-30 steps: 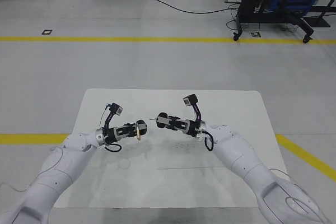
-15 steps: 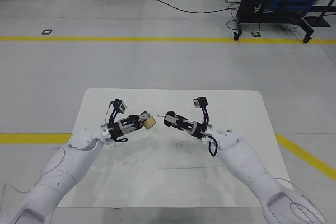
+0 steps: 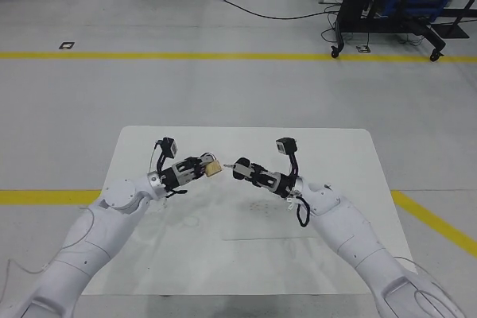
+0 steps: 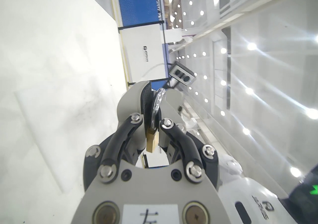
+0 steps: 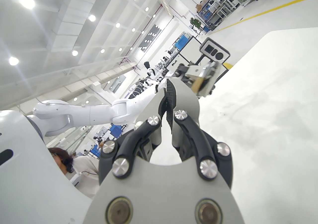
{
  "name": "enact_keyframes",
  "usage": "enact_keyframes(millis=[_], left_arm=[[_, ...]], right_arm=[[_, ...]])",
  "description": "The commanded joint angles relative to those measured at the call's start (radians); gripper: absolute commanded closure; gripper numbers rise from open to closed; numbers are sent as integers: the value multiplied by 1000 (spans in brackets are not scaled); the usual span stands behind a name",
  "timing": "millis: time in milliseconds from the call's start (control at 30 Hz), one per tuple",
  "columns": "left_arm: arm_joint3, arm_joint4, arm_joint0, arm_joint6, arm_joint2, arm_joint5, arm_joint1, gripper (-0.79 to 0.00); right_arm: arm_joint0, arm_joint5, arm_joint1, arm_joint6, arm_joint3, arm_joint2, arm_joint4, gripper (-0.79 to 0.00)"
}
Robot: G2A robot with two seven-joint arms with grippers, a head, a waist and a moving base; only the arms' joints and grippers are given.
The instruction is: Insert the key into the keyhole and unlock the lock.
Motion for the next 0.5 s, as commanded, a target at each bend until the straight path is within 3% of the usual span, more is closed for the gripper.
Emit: enact_keyframes(millis=[0, 100, 133, 367, 467], left_arm=[[-44, -3, -5, 37, -12, 94, -2, 0], [-69, -36, 8, 51, -35, 128, -3, 0], [-72, -86, 20, 10, -43, 156, -3, 0], [-72, -86, 20, 10, -43, 156, -3, 0], [-86, -79, 42, 12, -27, 221, -7, 0]], right_arm=[[-38, 16, 9, -40, -51, 27, -37, 0], [-111, 30, 21, -58, -145, 53, -24, 0], [-111, 30, 21, -58, -145, 53, -24, 0], [-111, 30, 21, -58, -145, 53, -24, 0], [-111, 30, 21, -58, -145, 53, -24, 0]])
